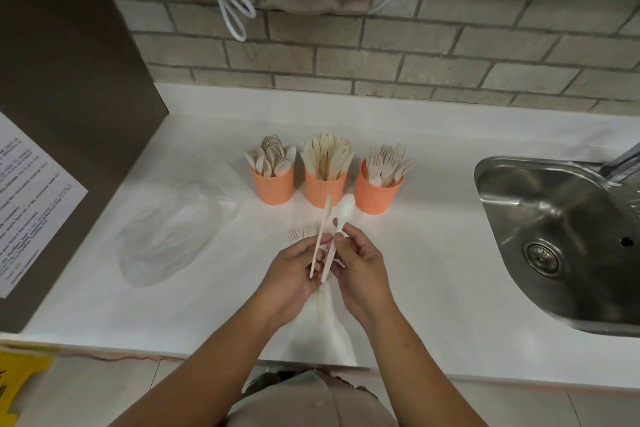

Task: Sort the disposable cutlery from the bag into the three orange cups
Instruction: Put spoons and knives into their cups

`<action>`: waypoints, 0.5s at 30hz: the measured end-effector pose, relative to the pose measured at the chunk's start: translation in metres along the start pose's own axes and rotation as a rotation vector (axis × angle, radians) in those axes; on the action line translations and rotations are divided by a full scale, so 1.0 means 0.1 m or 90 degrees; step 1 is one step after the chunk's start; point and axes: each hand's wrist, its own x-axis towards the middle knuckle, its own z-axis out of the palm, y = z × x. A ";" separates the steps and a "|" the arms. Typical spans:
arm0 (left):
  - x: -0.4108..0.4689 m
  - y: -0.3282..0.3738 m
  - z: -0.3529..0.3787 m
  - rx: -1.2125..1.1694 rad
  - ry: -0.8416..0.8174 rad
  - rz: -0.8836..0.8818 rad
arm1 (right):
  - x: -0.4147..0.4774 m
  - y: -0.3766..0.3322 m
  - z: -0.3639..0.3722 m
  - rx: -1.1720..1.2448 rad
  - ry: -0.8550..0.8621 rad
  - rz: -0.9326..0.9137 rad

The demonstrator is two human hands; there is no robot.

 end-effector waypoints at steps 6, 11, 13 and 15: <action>0.01 0.06 0.02 -0.019 0.052 -0.009 | 0.04 -0.06 0.05 -0.052 -0.038 0.000; -0.05 0.18 0.01 0.150 0.038 0.064 | 0.04 -0.19 0.13 -0.022 -0.105 0.022; -0.05 0.24 -0.01 0.211 0.038 0.107 | 0.06 -0.23 0.15 -0.041 -0.112 0.011; -0.03 0.29 -0.05 0.258 0.060 0.131 | 0.10 -0.27 0.18 -0.087 -0.112 -0.009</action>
